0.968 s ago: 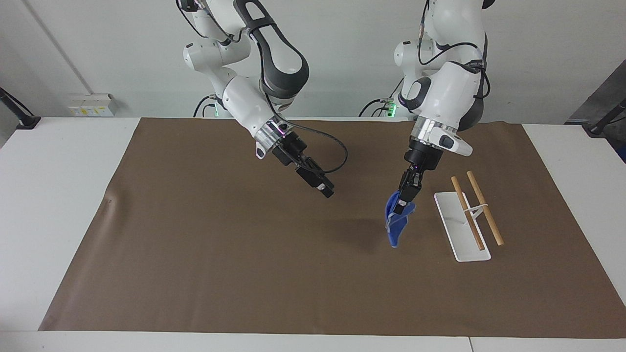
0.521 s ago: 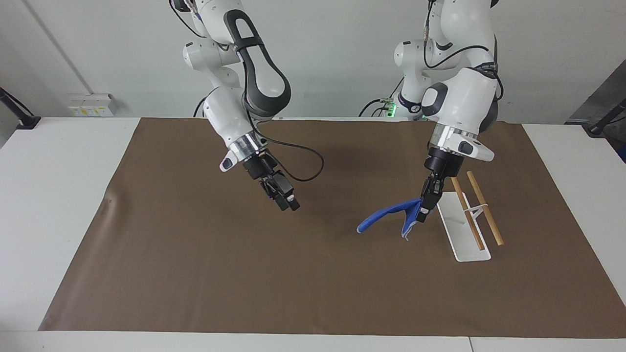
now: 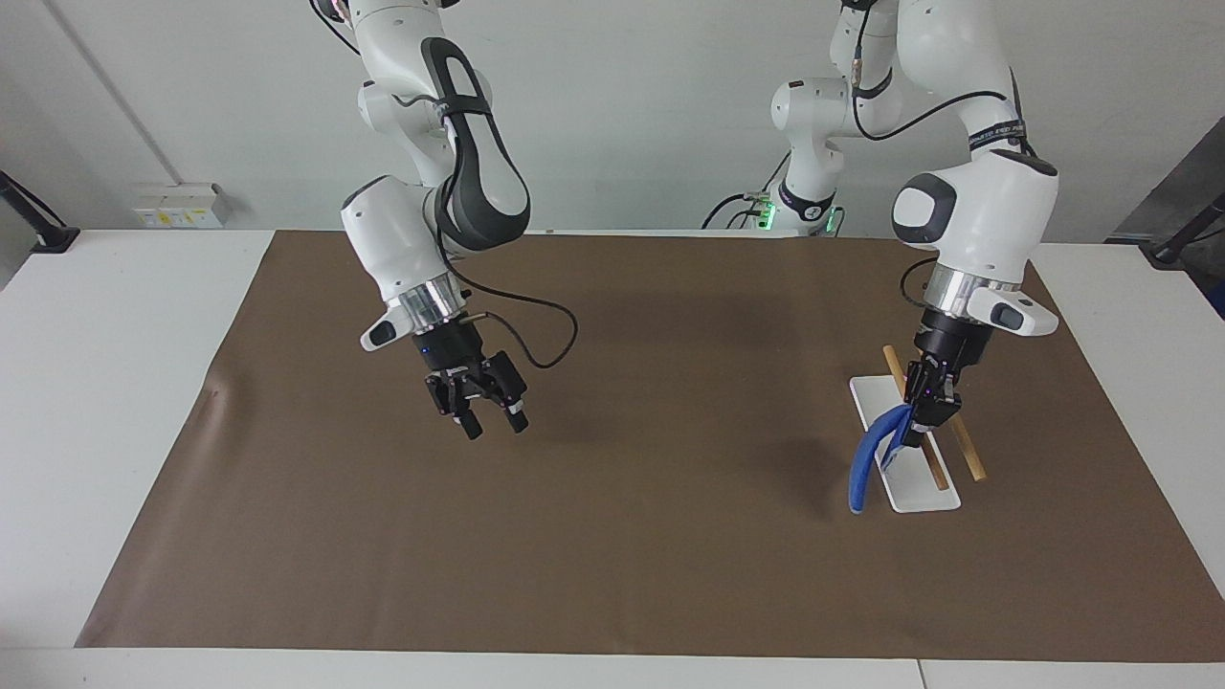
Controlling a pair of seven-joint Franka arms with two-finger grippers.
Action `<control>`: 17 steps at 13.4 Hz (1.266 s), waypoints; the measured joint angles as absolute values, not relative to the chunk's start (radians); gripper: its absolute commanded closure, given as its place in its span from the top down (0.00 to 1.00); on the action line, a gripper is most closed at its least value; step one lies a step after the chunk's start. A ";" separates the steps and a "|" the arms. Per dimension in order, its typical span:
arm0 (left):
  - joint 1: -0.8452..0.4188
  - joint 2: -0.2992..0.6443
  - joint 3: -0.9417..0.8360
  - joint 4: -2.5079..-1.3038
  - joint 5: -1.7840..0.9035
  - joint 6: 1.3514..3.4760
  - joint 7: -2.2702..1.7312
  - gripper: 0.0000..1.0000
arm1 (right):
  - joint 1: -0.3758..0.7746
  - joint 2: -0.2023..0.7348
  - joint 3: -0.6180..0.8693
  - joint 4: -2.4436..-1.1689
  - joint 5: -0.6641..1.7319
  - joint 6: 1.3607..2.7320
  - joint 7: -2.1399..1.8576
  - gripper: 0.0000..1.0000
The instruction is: Right arm passes towel to left arm to hang
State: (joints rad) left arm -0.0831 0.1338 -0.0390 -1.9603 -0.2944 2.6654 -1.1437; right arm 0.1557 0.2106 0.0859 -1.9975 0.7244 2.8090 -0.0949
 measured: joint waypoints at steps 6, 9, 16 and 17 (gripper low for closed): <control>-0.082 0.132 0.104 -1.962 -0.220 2.635 -1.102 0.00 | 0.016 0.203 0.085 -1.963 0.252 2.615 -0.096 1.00; -0.082 0.132 0.142 -1.961 -0.126 2.634 -1.101 0.00 | -0.037 0.183 0.084 -1.914 0.146 2.453 -0.096 1.00; -0.082 0.127 0.167 -1.837 0.166 2.433 -1.101 0.00 | -0.073 0.032 0.033 -1.842 0.121 2.048 -0.096 1.00; -0.082 0.126 0.167 -1.827 0.181 2.419 -1.101 0.00 | -0.073 0.013 0.021 -1.841 0.116 2.010 -0.088 1.00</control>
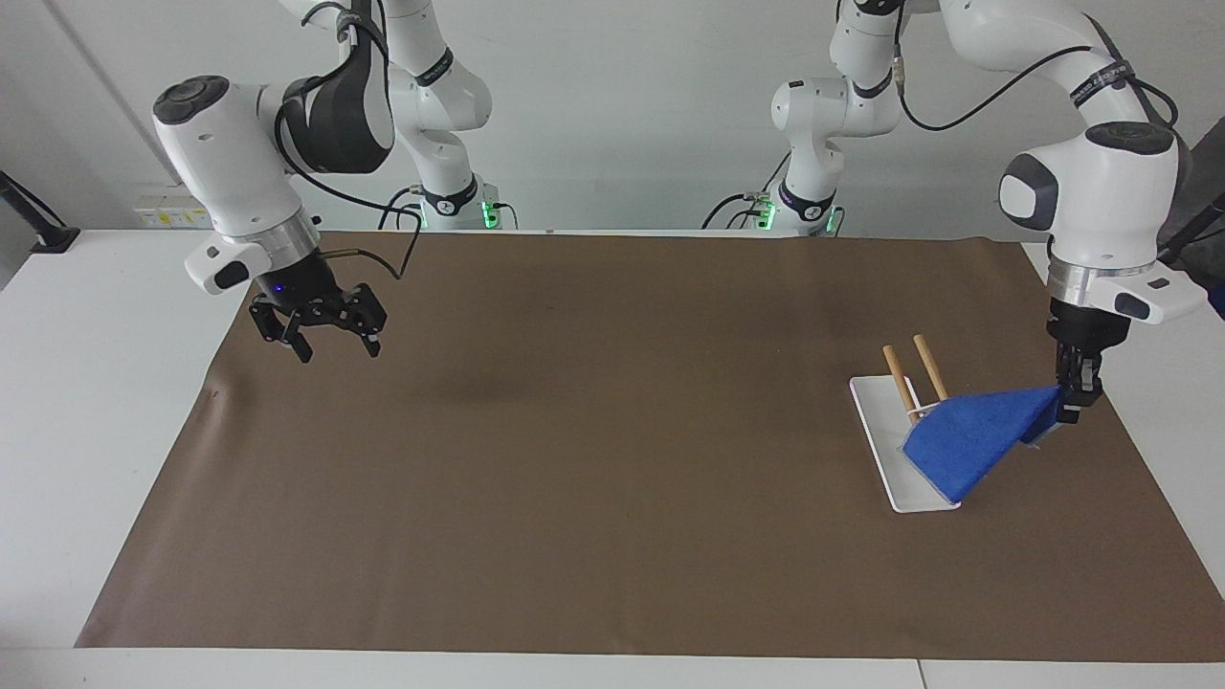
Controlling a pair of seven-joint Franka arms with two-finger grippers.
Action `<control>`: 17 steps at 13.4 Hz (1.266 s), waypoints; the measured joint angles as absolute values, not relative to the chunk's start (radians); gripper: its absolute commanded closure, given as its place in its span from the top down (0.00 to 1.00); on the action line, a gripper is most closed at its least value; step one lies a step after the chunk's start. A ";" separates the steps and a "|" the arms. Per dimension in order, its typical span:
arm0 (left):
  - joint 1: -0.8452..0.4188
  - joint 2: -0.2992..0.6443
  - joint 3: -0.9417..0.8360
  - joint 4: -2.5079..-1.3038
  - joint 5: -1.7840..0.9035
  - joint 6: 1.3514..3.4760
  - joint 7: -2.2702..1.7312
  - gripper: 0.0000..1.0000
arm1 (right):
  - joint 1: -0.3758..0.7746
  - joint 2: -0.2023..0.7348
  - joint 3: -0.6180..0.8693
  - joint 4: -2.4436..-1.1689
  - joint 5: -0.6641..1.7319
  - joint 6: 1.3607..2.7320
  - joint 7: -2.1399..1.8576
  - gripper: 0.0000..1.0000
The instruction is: Right arm passes towel to left arm to hang
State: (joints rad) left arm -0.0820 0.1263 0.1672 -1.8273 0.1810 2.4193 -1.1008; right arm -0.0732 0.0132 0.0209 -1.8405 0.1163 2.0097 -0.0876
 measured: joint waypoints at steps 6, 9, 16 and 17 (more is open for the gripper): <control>-0.082 0.130 0.168 -1.851 0.191 2.434 -1.099 0.00 | -0.072 -0.031 0.011 -1.768 0.047 1.838 0.042 1.00; -0.082 0.134 0.169 -1.913 0.191 2.515 -1.096 0.00 | -0.073 -0.033 -0.002 -1.667 0.045 1.706 0.057 1.00; -0.082 0.135 0.168 -1.994 0.192 2.608 -1.080 0.00 | -0.061 -0.034 -0.045 -1.616 0.041 1.622 0.057 1.00; -0.083 0.135 0.164 -2.005 0.192 2.619 -1.081 0.00 | -0.056 -0.034 -0.046 -1.616 0.039 1.622 0.057 1.00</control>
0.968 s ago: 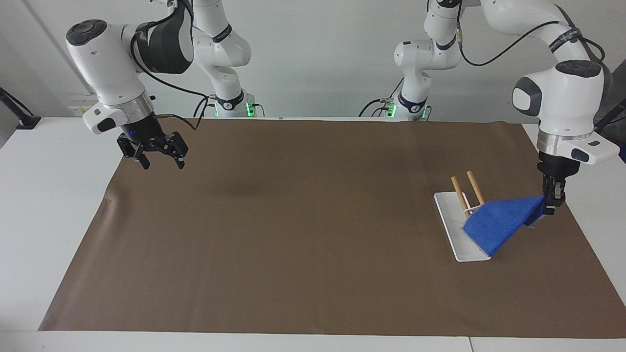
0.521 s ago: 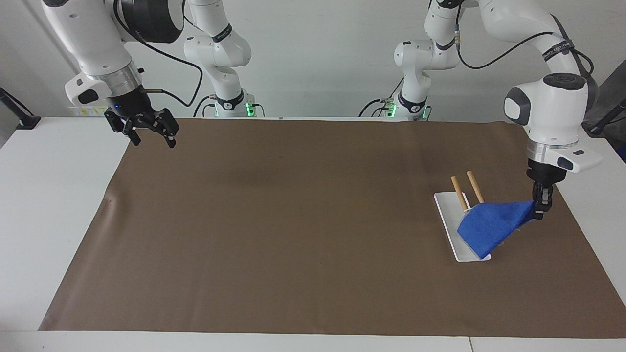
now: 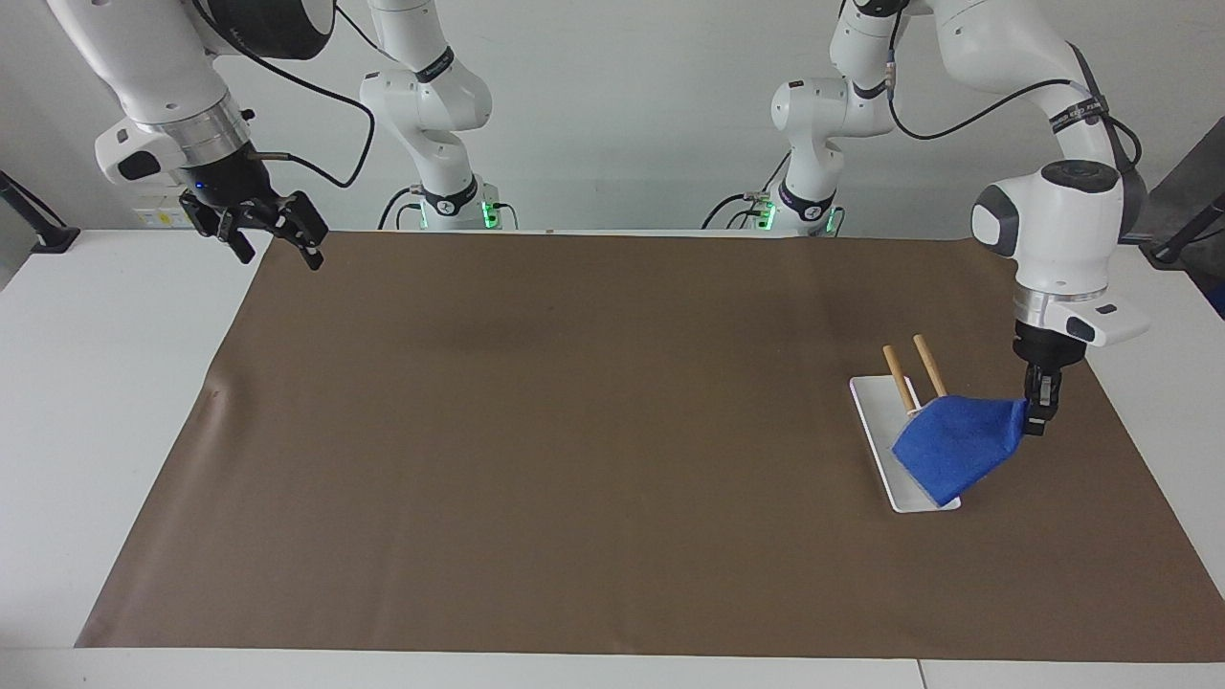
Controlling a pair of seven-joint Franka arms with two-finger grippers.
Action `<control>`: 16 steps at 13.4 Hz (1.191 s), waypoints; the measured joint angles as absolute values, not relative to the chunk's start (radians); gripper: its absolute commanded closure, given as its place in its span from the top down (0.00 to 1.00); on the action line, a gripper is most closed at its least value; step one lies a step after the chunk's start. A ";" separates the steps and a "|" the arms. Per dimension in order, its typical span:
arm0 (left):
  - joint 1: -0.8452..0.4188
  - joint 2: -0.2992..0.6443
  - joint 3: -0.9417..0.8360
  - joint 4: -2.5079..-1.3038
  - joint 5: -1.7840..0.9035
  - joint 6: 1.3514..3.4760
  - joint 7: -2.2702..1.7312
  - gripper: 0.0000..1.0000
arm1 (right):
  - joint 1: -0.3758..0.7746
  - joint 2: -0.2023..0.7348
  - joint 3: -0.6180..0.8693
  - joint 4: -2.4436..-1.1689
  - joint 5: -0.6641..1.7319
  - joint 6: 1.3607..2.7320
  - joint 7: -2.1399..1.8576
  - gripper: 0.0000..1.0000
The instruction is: Right arm passes towel to left arm to hang
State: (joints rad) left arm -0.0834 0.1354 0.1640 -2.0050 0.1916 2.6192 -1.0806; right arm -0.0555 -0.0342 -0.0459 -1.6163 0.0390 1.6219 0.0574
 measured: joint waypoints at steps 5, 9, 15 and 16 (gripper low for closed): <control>-0.088 0.135 0.101 -1.999 0.188 2.631 -1.139 0.00 | 0.072 -0.034 -0.197 -1.616 0.036 1.620 0.057 1.00; -0.088 0.134 0.076 -1.948 0.183 2.560 -1.142 0.00 | 0.054 -0.034 -0.159 -1.616 0.036 1.619 0.057 1.00; -0.082 0.136 0.120 -1.947 0.183 2.550 -1.064 0.00 | 0.046 -0.034 -0.139 -1.617 0.036 1.616 0.057 1.00; -0.080 0.136 0.130 -1.951 0.183 2.550 -1.050 0.00 | 0.046 -0.034 -0.139 -1.617 0.036 1.616 0.057 1.00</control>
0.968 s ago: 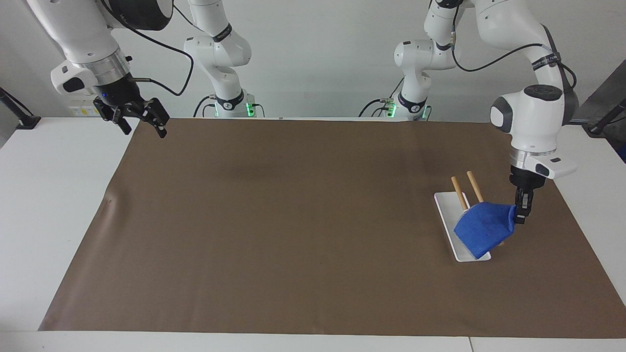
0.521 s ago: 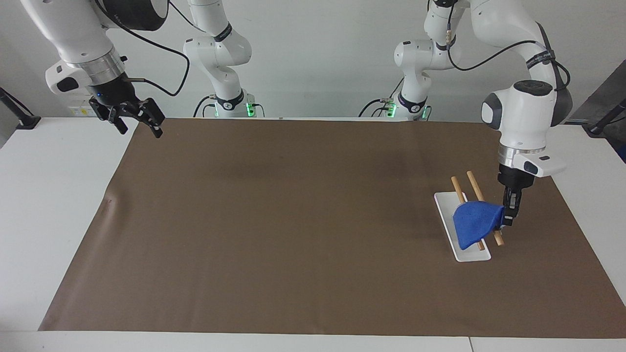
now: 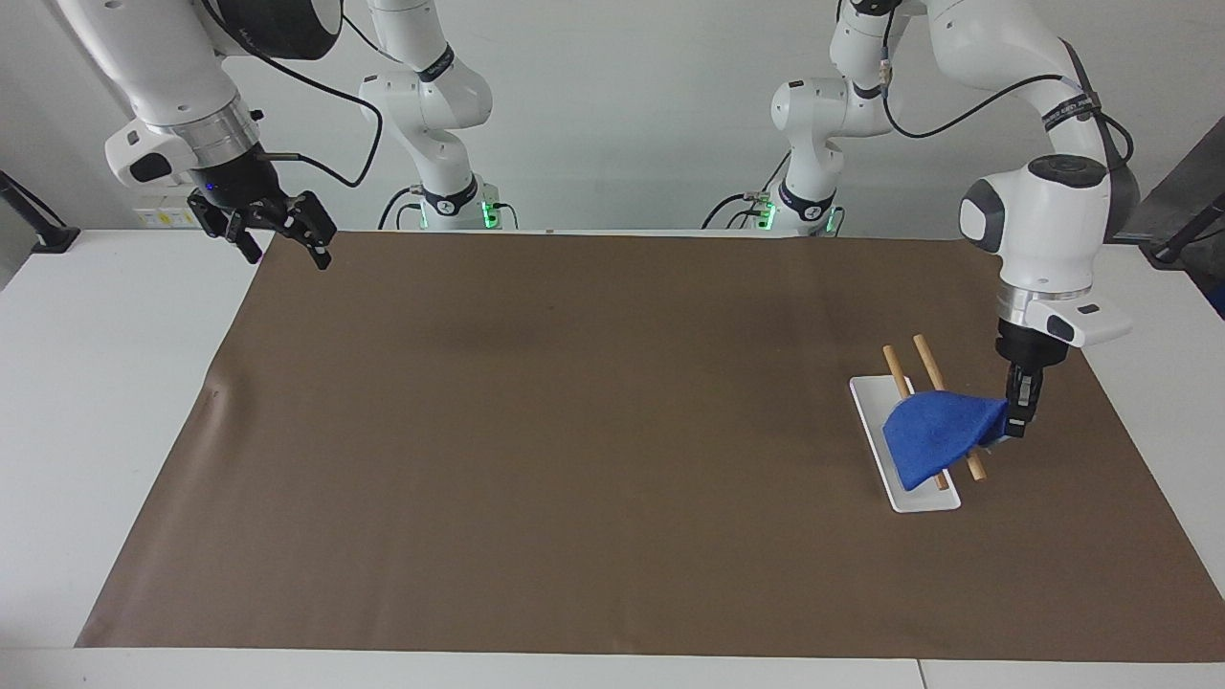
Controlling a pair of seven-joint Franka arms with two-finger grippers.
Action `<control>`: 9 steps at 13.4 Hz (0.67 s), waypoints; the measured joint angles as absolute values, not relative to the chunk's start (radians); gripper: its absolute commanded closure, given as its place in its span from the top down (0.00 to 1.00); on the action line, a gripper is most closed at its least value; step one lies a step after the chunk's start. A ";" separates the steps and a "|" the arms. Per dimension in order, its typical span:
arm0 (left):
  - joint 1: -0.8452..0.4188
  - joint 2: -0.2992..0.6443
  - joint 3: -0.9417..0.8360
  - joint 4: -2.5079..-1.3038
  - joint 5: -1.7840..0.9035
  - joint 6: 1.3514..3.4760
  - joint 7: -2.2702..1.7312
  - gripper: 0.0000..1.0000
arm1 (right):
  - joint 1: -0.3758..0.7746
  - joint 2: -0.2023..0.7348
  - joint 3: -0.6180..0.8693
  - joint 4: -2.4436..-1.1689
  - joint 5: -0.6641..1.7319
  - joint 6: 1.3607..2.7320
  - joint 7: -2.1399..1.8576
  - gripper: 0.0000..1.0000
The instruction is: Right arm passes towel to left arm to hang
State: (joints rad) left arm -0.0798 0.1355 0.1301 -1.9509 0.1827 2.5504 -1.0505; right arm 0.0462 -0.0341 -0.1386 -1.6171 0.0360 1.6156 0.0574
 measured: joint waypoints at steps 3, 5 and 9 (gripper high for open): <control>-0.075 0.137 0.132 -1.982 0.183 2.558 -1.029 0.00 | 0.046 -0.034 -0.139 -1.618 0.036 1.616 0.057 1.00; -0.075 0.139 0.128 -1.997 0.183 2.561 -1.025 0.00 | 0.046 -0.034 -0.139 -1.621 0.036 1.616 0.057 1.00; -0.075 0.150 0.126 -1.999 0.183 2.565 -1.022 0.50 | 0.045 -0.034 -0.139 -1.622 0.036 1.616 0.057 1.00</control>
State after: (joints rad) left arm -0.0750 0.1500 0.1262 -1.9995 0.1827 2.5648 -1.0220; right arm 0.0449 -0.0343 -0.1390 -1.6217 0.0360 1.6156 0.0574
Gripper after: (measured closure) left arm 0.934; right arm 0.000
